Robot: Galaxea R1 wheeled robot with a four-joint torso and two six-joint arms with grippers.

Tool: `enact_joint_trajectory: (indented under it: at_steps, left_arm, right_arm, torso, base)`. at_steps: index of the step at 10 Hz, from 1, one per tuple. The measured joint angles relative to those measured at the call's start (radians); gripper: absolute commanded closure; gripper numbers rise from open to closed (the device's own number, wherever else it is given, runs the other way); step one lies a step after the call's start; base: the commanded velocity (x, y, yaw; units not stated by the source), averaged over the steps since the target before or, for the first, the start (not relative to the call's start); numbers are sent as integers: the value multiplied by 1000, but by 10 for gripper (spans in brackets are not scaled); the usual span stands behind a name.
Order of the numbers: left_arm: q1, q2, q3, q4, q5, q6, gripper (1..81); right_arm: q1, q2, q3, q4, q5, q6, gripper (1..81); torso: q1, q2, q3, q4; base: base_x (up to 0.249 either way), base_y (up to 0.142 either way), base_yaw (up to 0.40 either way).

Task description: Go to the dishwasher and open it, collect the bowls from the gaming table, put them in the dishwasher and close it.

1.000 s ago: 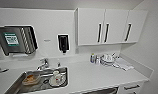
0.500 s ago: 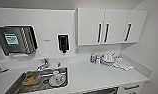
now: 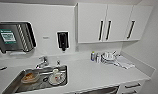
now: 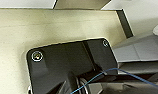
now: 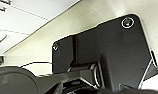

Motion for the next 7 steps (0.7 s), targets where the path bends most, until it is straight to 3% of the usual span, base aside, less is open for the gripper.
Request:
enact_joint_trajectory:
  at_steps: [3,7]
  left_arm:
    - [-14,-37,47,0,-15,0,10]
    - [-44,-73,117,0,-14,-1,10]
  right_arm:
    - [21,-79,103,2,3,4,10]
    - [65,-124,193,2,8,47,10]
  torso:
    - [67,-104,-83,0]
    - [142,-221,-99,0]
  base:
    - [0,0,0]
    - [0,0,0]
